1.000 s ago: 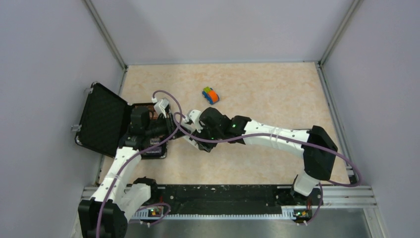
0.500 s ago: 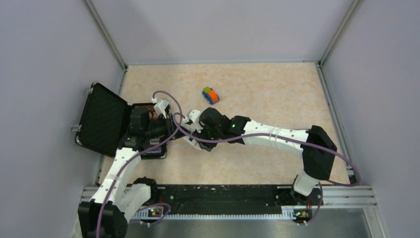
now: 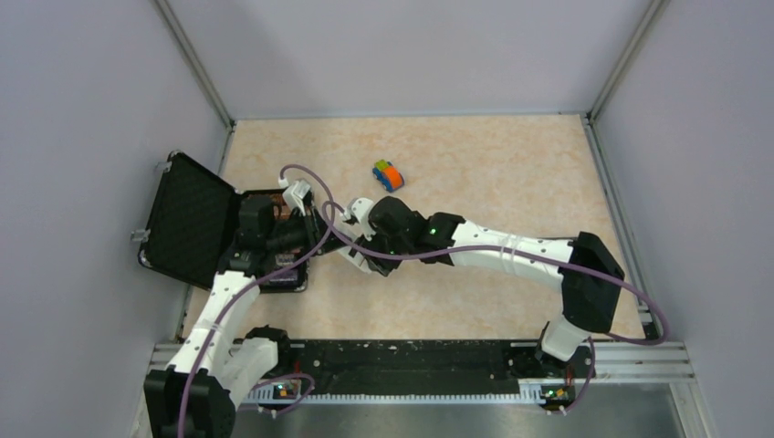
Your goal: Load the batteries into the remote control
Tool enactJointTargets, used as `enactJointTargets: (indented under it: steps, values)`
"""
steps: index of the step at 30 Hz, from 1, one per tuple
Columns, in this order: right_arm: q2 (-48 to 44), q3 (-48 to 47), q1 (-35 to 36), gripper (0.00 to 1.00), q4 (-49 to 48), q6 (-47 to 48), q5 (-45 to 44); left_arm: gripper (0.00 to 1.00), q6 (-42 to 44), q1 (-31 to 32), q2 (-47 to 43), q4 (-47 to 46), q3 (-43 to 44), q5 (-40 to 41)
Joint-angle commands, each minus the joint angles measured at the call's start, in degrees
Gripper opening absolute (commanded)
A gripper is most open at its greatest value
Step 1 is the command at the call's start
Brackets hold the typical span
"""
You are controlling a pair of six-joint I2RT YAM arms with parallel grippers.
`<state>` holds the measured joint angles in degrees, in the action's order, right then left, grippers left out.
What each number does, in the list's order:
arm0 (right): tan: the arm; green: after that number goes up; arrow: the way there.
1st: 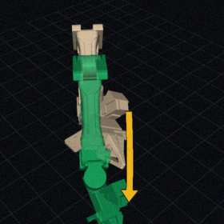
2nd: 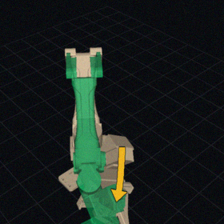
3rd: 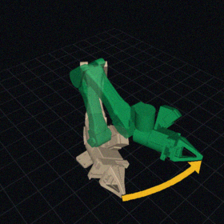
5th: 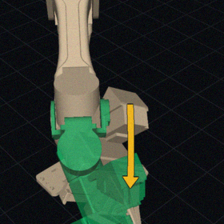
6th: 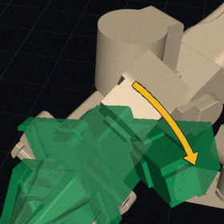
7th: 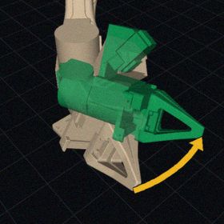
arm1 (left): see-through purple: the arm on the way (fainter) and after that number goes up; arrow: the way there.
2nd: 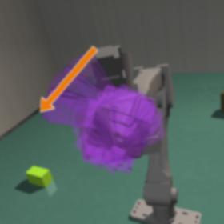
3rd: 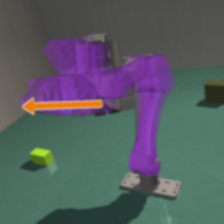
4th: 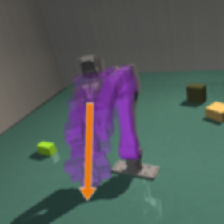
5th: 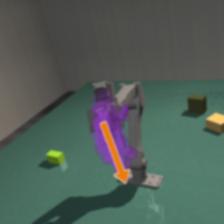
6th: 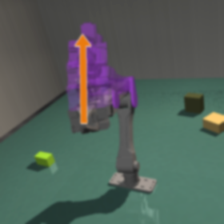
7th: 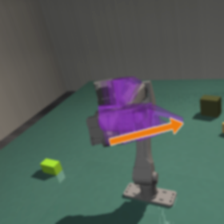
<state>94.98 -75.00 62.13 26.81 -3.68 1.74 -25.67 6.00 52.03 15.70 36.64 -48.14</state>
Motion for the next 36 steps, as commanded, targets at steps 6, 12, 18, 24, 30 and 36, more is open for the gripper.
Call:
enactJointTargets:
  steps: [6,12,18,24,30,36]
  values:
    - [-1.9,-0.4,0.1,0.42,-4.0,-6.0,-3.2,0.0,-11.1,0.3,-0.1,-9.1,1.8,-12.1]
    - [-2.9,-0.6,-1.0,0.44,-4.0,-9.2,-3.5,0.0,-12.1,0.2,0.2,-9.3,3.3,-12.2]
    - [-3.4,-0.9,-2.3,0.48,-3.6,-12.1,-3.2,0.0,-16.0,-0.1,0.5,-11.6,3.9,-12.1]
    - [-3.3,-2.4,-3.0,0.52,-2.2,-15.9,-3.8,0.0,-20.3,-0.5,1.3,-12.5,6.0,-10.9]
    - [-3.0,-4.0,-3.4,0.52,-0.7,-20.3,-5.8,0.0,-24.3,-0.6,1.0,-14.2,6.9,-8.5]
    - [-3.3,-4.6,-3.9,0.48,-0.8,-23.9,-6.9,0.0,-26.1,-0.7,-0.2,-15.2,7.0,-6.6]
